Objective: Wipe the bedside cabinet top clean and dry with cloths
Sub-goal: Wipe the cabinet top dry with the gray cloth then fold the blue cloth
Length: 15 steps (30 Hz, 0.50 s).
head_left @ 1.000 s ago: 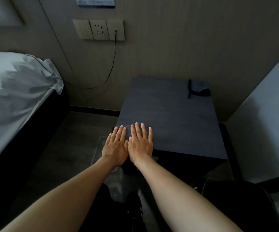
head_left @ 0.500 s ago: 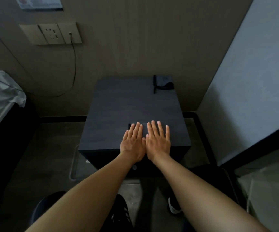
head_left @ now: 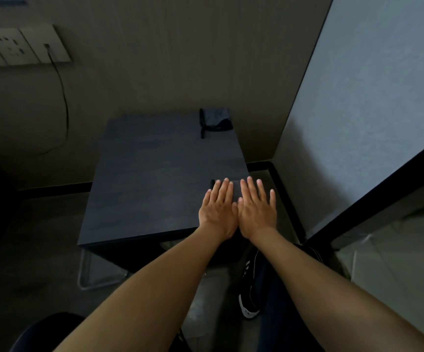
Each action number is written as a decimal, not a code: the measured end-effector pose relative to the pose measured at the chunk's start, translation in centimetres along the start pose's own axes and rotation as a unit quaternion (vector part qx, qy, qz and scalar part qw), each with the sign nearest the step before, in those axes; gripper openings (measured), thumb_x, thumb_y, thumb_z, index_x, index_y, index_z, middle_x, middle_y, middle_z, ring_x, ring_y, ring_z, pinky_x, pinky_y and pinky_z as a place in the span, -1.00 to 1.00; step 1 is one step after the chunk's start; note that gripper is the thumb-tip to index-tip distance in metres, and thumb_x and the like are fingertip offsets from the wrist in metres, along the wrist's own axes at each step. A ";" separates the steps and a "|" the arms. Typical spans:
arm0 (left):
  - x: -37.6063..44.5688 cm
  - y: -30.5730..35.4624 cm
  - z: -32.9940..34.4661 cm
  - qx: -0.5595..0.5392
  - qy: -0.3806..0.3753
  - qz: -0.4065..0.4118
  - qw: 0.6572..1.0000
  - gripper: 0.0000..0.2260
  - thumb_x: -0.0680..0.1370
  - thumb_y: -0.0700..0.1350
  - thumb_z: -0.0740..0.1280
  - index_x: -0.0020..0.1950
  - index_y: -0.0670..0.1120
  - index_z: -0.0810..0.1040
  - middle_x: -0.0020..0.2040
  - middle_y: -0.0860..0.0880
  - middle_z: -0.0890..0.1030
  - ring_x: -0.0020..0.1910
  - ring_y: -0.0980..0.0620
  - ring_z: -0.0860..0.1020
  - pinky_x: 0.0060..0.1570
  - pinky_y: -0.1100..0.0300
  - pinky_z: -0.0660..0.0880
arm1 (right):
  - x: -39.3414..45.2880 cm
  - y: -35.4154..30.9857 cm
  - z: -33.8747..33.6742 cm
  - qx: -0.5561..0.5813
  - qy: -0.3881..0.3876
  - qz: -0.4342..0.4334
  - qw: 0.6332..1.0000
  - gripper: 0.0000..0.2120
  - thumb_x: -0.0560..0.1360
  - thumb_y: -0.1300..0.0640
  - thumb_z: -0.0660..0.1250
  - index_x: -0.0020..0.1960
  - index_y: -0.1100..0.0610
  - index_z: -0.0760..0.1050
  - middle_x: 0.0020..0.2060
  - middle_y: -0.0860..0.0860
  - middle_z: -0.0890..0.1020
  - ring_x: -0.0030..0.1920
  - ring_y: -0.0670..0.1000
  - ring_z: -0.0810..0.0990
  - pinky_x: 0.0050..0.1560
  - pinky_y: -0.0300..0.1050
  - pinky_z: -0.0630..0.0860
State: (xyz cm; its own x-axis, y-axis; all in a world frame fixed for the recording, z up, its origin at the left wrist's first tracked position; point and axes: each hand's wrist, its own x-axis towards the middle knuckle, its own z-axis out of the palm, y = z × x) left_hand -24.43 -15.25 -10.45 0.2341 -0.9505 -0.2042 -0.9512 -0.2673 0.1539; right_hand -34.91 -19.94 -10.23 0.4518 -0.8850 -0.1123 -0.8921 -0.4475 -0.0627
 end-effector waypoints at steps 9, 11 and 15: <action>3.9 -0.5 -1.1 -0.015 0.002 -0.019 1.000 -0.47 0.68 0.06 -0.21 0.59 -0.09 -0.28 0.59 -0.01 -0.29 0.55 0.02 -0.31 0.54 0.02 -0.22 | 4.9 0.0 -0.9 -0.001 -0.028 0.000 1.000 -0.46 0.69 -0.03 -0.19 0.62 0.03 -0.24 0.61 -0.02 -0.21 0.59 0.03 -0.25 0.54 0.19 -0.25; 5.0 -0.8 -1.3 -0.021 0.008 -0.027 0.999 -0.48 0.68 0.06 -0.21 0.60 -0.08 -0.26 0.60 0.00 -0.28 0.56 0.03 -0.30 0.54 0.03 -0.24 | 6.2 -0.3 -1.0 -0.003 -0.034 0.000 0.999 -0.46 0.68 -0.05 -0.19 0.62 0.02 -0.24 0.61 -0.02 -0.21 0.59 0.03 -0.25 0.54 0.19 -0.26; 7.6 -1.7 -1.8 -0.017 0.015 -0.035 0.999 -0.48 0.68 0.05 -0.20 0.59 -0.08 -0.26 0.60 0.01 -0.27 0.56 0.03 -0.29 0.53 0.03 -0.25 | 9.1 -0.7 -1.0 -0.011 -0.030 -0.004 0.999 -0.45 0.68 -0.06 -0.19 0.62 0.02 -0.24 0.61 -0.03 -0.21 0.59 0.04 -0.23 0.53 0.20 -0.28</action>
State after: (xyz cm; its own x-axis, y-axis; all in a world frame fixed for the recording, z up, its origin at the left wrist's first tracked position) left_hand -20.69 -22.28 -10.50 0.3060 -0.9337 -0.1858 -0.9254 -0.3376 0.1724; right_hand -30.19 -27.82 -10.19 0.4585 -0.8720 -0.1716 -0.8877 -0.4584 -0.0427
